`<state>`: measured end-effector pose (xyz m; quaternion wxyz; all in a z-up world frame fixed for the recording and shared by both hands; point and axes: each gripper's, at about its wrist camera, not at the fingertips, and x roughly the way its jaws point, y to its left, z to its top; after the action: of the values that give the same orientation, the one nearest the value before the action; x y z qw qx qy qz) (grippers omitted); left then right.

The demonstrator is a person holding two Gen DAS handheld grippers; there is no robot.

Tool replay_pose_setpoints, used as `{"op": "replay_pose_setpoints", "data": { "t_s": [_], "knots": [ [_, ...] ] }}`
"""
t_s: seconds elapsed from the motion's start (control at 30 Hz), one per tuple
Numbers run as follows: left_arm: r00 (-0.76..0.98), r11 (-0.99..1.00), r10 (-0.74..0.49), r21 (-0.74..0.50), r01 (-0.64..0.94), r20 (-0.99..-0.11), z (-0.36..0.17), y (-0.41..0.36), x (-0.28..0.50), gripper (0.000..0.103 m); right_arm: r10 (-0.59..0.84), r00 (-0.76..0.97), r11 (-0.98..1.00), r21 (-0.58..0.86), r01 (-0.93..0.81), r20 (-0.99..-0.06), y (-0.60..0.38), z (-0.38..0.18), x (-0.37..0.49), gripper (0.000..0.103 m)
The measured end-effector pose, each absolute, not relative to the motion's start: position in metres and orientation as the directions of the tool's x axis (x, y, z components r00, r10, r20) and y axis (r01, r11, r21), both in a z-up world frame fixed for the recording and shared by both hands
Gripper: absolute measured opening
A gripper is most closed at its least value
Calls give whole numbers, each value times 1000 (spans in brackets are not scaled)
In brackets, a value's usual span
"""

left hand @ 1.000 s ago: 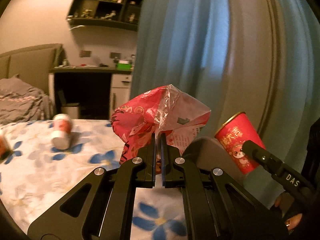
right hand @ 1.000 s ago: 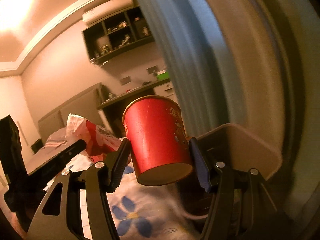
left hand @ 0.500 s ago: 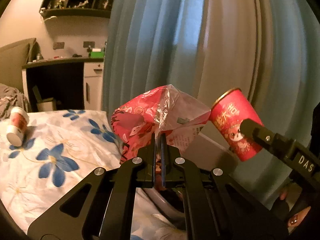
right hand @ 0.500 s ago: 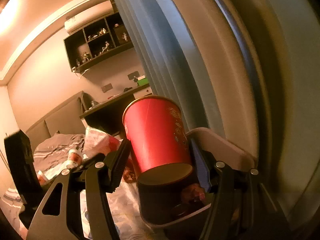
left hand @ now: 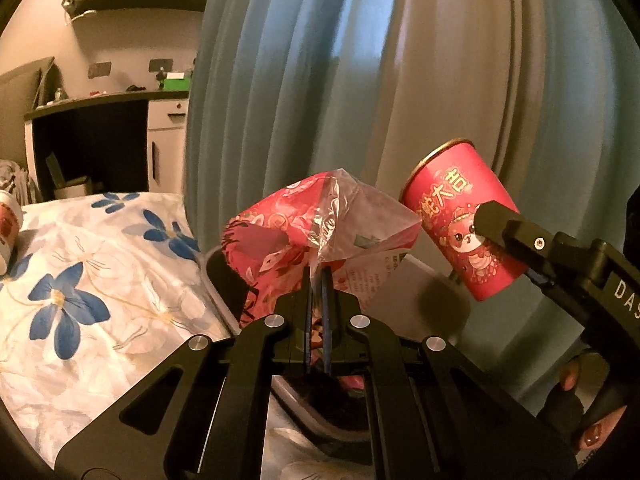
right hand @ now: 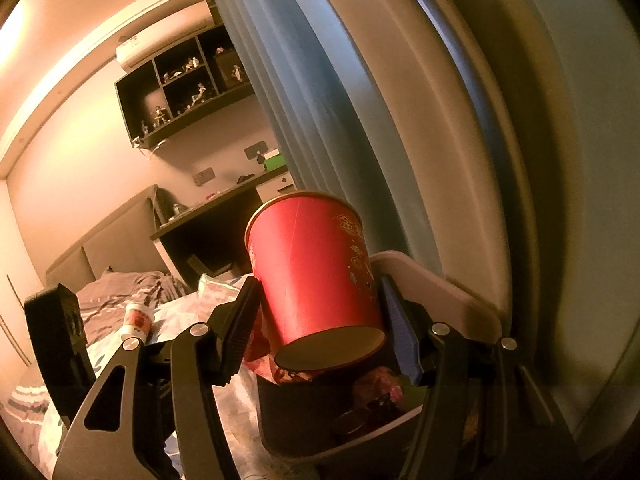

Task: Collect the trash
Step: 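Carry the red cup and red-and-white bag over to the brown bin, then open both tools over the brown bin to drop the cup and bag, then move both tools back over the two white paper cups on the bed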

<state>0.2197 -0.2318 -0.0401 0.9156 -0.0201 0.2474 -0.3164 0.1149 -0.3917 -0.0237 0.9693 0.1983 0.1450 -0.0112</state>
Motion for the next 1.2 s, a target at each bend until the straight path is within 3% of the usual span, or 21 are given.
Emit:
{"op": "replay_pose_setpoints", "data": {
  "t_s": [0.2,0.23,0.33,0.47,0.67,0.9,1.0,1.2],
  "knots": [
    [663,794,-596,-208,571,-453,-45,-235,225,7,30,957,919,384,87,-289,-393,-18,122,59],
    [660,794,-596,-211,571,-457,-46,-235,226,17,30,957,919,383,88,-290,-393,-18,122,59],
    [674,805,-581,-204,557,-456,-49,-232,227,62,30,955,919,383,90,-295,-392,-17,125,59],
    [715,839,-542,-228,494,-443,-48,-210,225,84,31,953,924,373,88,-301,-389,-18,128,60],
    [839,933,-359,-167,317,-409,-36,-156,208,96,22,945,933,346,97,-327,-382,-29,138,61],
    [920,986,-142,-132,100,-366,-22,-84,185,97,-7,932,933,333,136,-362,-380,-46,153,62],
    [931,991,-69,-130,23,-358,-18,-52,177,97,-21,931,933,328,150,-365,-379,-46,155,73],
    [931,990,42,-114,-89,-364,-15,-8,165,97,-51,942,945,288,152,-332,-366,-33,142,74]
  ]
}}
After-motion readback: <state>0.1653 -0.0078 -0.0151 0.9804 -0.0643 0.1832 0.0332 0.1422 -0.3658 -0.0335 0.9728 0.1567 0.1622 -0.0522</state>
